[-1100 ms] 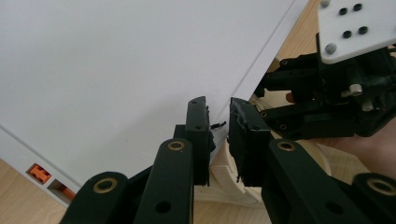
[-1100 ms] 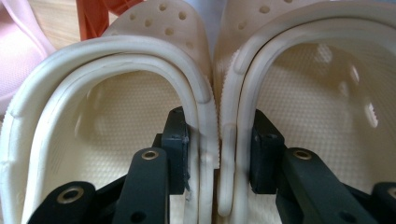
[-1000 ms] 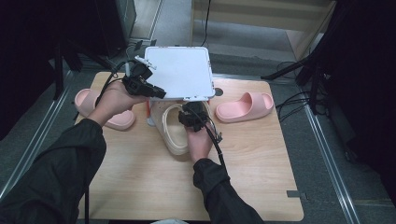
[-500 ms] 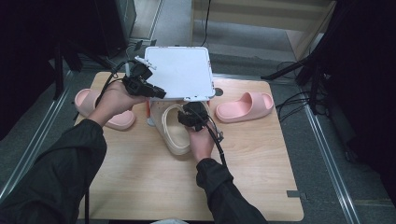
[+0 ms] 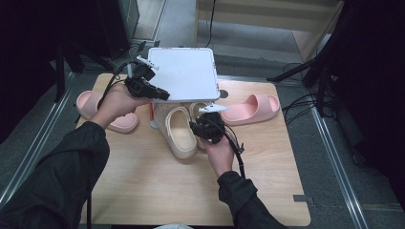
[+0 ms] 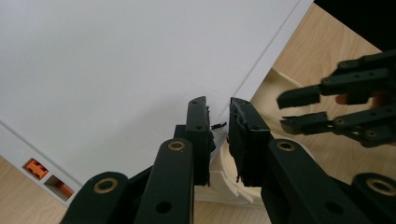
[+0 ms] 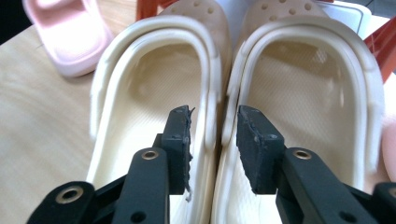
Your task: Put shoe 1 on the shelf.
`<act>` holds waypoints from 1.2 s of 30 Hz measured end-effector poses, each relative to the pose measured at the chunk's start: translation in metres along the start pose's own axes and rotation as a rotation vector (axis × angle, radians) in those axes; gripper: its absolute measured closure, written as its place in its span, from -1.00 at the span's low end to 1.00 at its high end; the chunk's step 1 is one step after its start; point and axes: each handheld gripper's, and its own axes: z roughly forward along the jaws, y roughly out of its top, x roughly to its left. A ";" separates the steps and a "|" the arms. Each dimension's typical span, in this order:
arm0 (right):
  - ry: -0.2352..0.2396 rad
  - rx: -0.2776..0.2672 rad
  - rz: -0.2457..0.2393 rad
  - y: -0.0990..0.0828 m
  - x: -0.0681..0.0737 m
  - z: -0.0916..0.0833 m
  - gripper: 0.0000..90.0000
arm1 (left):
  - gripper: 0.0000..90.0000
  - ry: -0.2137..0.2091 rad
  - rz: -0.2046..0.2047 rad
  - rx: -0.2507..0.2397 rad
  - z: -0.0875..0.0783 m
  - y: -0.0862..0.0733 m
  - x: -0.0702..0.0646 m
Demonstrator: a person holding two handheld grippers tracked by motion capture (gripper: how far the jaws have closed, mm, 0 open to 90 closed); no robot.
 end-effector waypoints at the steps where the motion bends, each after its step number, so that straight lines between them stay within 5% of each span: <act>1: 0.000 0.000 0.000 0.000 0.000 0.000 0.54 | 0.72 0.001 -0.001 0.001 0.000 0.000 0.000; 3: 0.022 -0.001 -0.028 -0.006 0.002 -0.008 0.63 | 0.72 -0.001 -0.001 0.002 0.000 0.000 0.000; 6: -0.006 0.004 -0.103 -0.017 0.009 -0.022 0.80 | 0.72 0.001 -0.002 0.001 0.000 0.000 0.000; 12: 0.077 0.032 -0.115 -0.049 0.013 -0.035 0.84 | 0.72 0.007 -0.008 0.002 0.000 0.000 -0.001; 19: 0.115 0.070 -0.134 -0.070 0.025 -0.031 0.92 | 0.73 0.008 -0.023 0.005 0.000 0.001 -0.001; 22: 0.092 0.107 -0.182 -0.077 0.034 -0.023 0.97 | 0.74 0.007 -0.037 -0.005 0.000 -0.001 -0.001; 29: 0.064 0.107 -0.211 -0.075 0.041 -0.009 1.00 | 0.77 -0.003 -0.079 -0.008 0.000 -0.001 0.001; 36: 0.070 0.082 -0.191 -0.064 0.049 -0.002 1.00 | 0.78 0.001 -0.069 0.003 0.000 0.001 0.001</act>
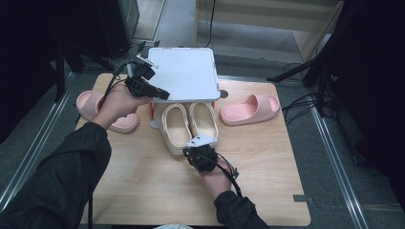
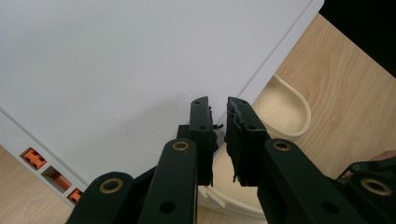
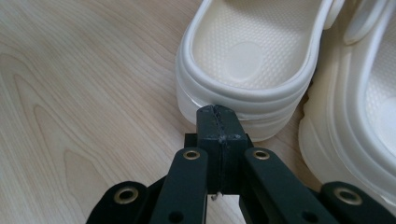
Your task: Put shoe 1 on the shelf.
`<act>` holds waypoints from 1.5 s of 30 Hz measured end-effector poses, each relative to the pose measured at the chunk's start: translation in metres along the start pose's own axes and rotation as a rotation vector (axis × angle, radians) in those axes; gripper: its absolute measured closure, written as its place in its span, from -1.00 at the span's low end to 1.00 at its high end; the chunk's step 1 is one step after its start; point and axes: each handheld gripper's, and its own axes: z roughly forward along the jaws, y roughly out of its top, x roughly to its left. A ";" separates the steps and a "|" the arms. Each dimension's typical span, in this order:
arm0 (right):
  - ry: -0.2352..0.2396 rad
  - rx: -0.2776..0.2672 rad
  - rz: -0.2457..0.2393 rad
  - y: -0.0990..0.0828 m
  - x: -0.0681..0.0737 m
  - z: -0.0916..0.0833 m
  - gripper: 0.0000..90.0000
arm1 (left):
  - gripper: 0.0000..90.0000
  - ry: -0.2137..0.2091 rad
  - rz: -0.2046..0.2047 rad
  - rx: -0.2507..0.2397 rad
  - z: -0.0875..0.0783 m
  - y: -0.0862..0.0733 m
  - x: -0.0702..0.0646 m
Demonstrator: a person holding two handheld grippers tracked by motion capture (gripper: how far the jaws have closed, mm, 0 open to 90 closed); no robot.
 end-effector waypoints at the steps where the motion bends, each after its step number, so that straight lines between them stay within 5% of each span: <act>1: -0.006 0.001 -0.001 0.001 0.000 0.002 1.00 | 0.78 0.001 -0.001 0.000 0.000 0.000 0.000; 4: 0.001 0.001 0.017 0.005 -0.001 0.008 1.00 | 0.78 0.004 0.001 0.001 0.000 0.000 -0.001; 6: 0.037 0.002 0.073 0.008 -0.003 0.014 1.00 | 0.78 0.005 -0.003 0.002 0.000 0.000 -0.001; 24: -0.043 0.008 0.036 0.045 -0.004 0.055 1.00 | 0.78 0.005 0.004 0.002 0.000 0.000 -0.001; 28: -0.033 -0.011 0.104 0.057 -0.015 0.067 0.97 | 0.78 0.003 0.001 0.000 0.000 0.000 0.000; 36: -0.054 -0.020 0.146 0.068 -0.027 0.082 1.00 | 0.78 0.003 0.002 -0.001 0.000 0.000 0.000; 38: -0.015 -0.025 0.162 0.069 -0.031 0.085 1.00 | 0.77 0.006 0.005 0.001 -0.001 0.000 0.000; 45: 0.016 -0.038 0.167 0.064 -0.032 0.072 1.00 | 0.77 0.001 -0.001 -0.001 -0.001 0.000 0.001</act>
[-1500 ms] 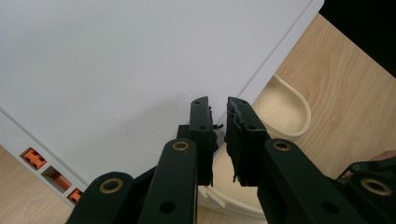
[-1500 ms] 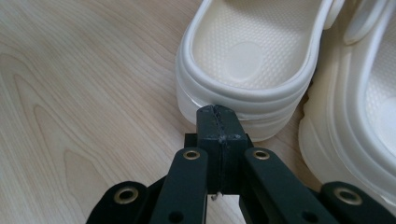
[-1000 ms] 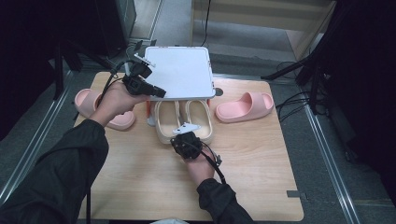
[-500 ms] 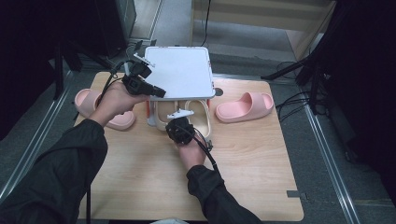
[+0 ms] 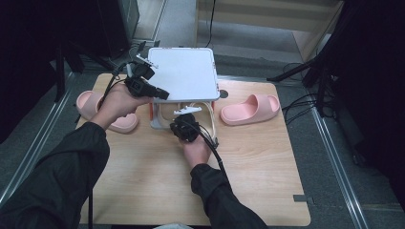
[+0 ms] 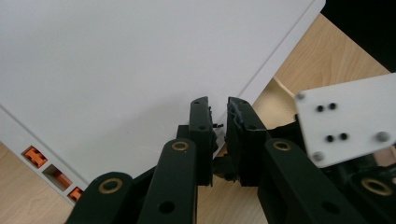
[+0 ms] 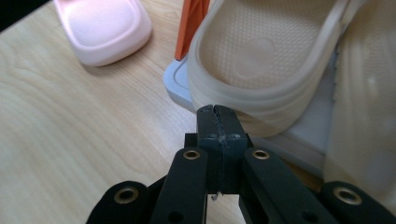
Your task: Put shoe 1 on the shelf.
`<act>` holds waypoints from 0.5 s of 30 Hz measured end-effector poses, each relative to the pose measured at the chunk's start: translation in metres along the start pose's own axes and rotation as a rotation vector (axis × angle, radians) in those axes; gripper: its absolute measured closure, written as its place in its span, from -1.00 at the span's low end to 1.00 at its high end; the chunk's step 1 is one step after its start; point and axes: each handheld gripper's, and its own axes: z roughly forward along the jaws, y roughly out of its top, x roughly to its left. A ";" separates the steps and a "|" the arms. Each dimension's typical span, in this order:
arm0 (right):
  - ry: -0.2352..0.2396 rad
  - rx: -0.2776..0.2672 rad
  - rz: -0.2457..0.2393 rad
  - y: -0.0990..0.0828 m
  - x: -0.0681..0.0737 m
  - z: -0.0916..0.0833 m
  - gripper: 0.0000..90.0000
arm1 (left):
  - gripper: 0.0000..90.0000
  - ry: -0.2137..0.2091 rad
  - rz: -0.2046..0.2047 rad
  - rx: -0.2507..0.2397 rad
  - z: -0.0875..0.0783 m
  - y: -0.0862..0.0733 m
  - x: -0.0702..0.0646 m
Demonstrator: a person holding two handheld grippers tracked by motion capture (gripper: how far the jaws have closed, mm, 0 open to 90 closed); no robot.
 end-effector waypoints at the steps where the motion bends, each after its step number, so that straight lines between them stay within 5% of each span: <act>1: 0.006 0.001 -0.003 -0.001 0.000 -0.005 1.00 | 0.77 -0.001 -0.001 0.001 0.000 0.000 0.000; 15: 0.040 0.029 -0.100 -0.032 -0.013 -0.074 1.00 | 0.77 0.006 0.002 0.011 0.000 0.002 -0.001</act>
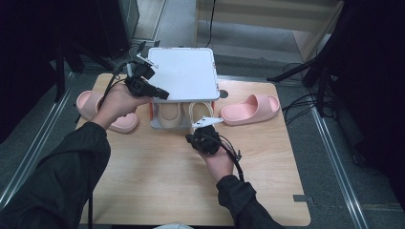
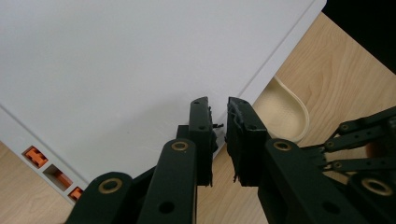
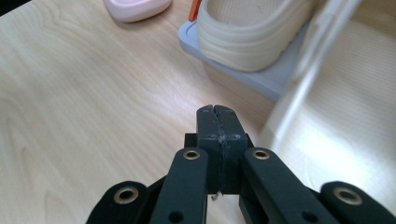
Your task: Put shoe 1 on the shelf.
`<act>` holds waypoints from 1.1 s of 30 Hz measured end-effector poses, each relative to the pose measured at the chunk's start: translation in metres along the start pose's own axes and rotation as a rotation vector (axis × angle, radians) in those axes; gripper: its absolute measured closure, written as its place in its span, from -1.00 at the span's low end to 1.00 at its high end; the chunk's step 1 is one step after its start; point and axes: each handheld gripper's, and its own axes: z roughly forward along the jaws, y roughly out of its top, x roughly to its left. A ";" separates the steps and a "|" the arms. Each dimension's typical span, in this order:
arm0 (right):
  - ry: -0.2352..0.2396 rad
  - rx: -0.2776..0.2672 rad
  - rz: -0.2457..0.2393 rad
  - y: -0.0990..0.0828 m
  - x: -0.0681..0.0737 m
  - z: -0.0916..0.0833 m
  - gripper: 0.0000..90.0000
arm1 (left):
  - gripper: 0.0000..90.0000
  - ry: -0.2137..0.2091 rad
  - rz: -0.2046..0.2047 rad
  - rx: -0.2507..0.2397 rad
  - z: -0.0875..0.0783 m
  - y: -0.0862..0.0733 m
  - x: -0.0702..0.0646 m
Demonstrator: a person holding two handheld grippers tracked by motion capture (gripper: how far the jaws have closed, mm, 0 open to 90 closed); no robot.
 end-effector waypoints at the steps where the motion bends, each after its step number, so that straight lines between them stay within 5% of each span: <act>1: -0.003 -0.001 -0.010 -0.003 -0.001 -0.005 1.00 | 0.77 0.000 0.000 0.001 0.000 0.000 0.000; 15: -0.059 0.054 0.012 -0.041 -0.032 -0.037 0.99 | 0.76 0.005 0.002 0.006 0.000 0.001 -0.001; 20: -0.069 0.099 0.039 -0.045 -0.046 -0.029 1.00 | 0.76 0.006 0.003 0.009 0.000 0.002 -0.001; 33: -0.090 0.052 0.029 -0.021 -0.048 0.000 1.00 | 0.76 0.002 0.001 0.026 0.001 0.004 -0.001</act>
